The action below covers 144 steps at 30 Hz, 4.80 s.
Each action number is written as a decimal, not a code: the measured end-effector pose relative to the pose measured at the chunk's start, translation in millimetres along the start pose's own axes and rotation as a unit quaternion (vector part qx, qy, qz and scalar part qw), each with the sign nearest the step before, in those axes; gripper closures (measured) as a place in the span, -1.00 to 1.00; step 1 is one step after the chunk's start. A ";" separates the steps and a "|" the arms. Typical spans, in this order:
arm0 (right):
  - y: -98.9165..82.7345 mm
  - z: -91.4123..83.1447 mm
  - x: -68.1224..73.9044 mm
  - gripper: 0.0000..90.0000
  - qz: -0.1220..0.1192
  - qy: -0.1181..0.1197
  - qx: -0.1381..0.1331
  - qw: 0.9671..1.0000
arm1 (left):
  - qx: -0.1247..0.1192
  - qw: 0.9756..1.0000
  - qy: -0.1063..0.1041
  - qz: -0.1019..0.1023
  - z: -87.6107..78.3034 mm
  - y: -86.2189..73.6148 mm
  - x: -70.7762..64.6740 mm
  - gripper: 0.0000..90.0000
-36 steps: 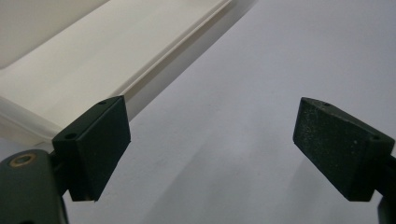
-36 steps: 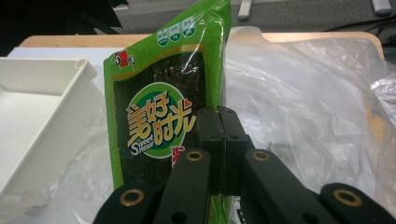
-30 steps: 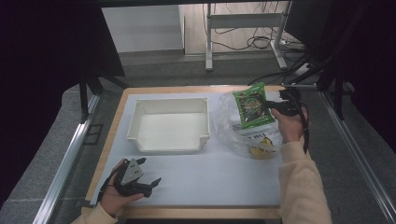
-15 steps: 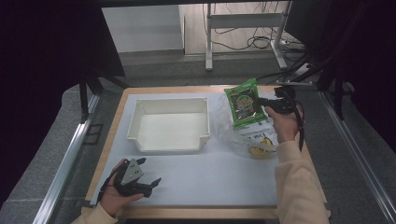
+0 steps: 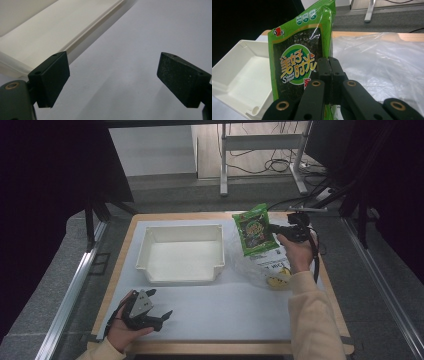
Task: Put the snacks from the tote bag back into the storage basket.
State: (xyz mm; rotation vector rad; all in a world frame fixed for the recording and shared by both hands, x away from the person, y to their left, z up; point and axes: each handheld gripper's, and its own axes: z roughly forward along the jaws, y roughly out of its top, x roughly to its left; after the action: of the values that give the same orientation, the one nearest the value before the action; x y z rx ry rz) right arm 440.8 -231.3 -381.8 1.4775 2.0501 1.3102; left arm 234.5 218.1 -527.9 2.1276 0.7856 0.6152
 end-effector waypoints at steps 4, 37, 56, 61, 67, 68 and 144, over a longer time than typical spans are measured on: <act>-0.8 3.1 2.6 1.00 0.001 0.005 -0.002 1.000 | 0.001 1.000 0.000 0.002 0.2 0.0 -0.3 -0.76; 3.4 25.8 36.5 1.00 -0.011 0.043 -0.003 0.999 | 0.000 1.000 -0.002 0.002 0.5 0.0 -0.7 -0.76; 5.3 50.4 66.5 1.00 -0.023 0.069 0.005 0.997 | -0.001 1.000 -0.004 0.002 0.3 -0.3 -0.3 -0.76; 5.8 53.6 71.2 1.00 -0.025 0.072 0.006 0.997 | -0.002 1.000 -0.004 0.002 0.2 -0.3 -0.2 -0.76; 5.4 56.1 73.7 1.00 -0.023 0.075 0.005 0.997 | -0.002 1.000 -0.004 0.003 -0.2 -0.3 0.1 -0.75; 5.3 56.6 74.3 1.00 -0.023 0.075 0.005 0.997 | -0.001 1.000 -0.004 0.003 -0.3 -0.2 0.0 -0.75; -7.9 122.3 140.9 1.00 -0.036 0.115 0.038 0.992 | -0.006 1.000 -0.005 0.001 -1.5 -0.4 0.8 -0.76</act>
State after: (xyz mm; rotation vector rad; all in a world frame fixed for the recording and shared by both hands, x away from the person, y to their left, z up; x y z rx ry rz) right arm 458.3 -49.0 -418.0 1.3219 2.2976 1.4469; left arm 234.0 219.6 -527.2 2.1198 0.7729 0.6070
